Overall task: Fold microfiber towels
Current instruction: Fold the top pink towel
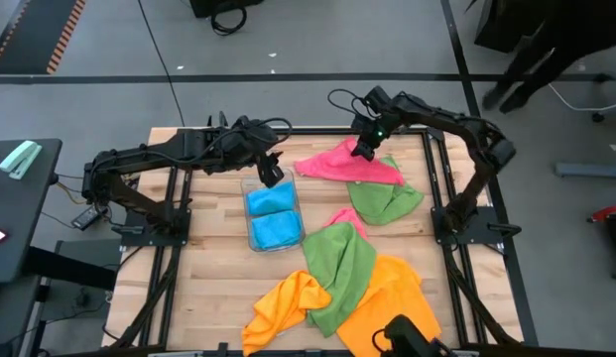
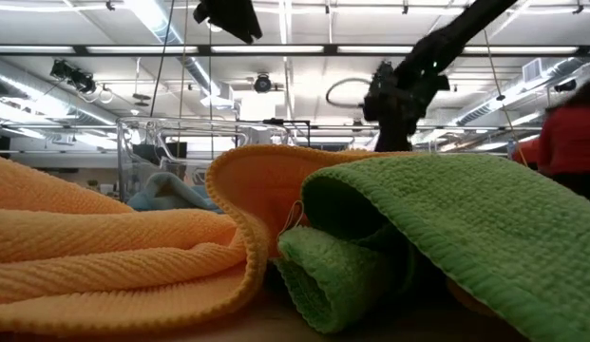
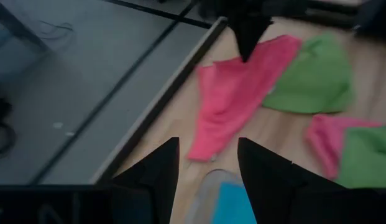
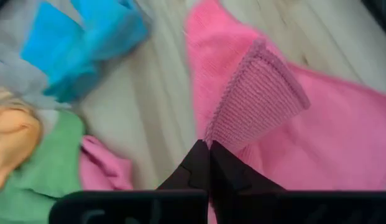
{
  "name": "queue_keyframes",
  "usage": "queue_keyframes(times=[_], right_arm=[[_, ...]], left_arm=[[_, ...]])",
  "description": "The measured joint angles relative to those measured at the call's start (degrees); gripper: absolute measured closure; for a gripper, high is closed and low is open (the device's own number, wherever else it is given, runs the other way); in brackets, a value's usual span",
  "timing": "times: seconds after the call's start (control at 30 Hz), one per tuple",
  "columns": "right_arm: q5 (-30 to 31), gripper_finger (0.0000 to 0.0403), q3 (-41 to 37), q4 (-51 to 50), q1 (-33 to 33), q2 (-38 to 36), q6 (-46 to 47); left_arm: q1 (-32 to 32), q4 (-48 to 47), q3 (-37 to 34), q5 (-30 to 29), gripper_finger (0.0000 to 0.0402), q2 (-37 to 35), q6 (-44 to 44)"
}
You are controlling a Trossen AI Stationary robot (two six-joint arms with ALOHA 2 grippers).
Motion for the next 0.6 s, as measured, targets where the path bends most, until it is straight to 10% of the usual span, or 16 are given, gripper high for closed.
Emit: queue_keyframes(times=[0.6], right_arm=[[5.0,0.0398,0.01,4.36,21.45,-26.7,20.3]], left_arm=[[-6.23,9.48,0.0,12.26,0.023,0.04,-9.54]])
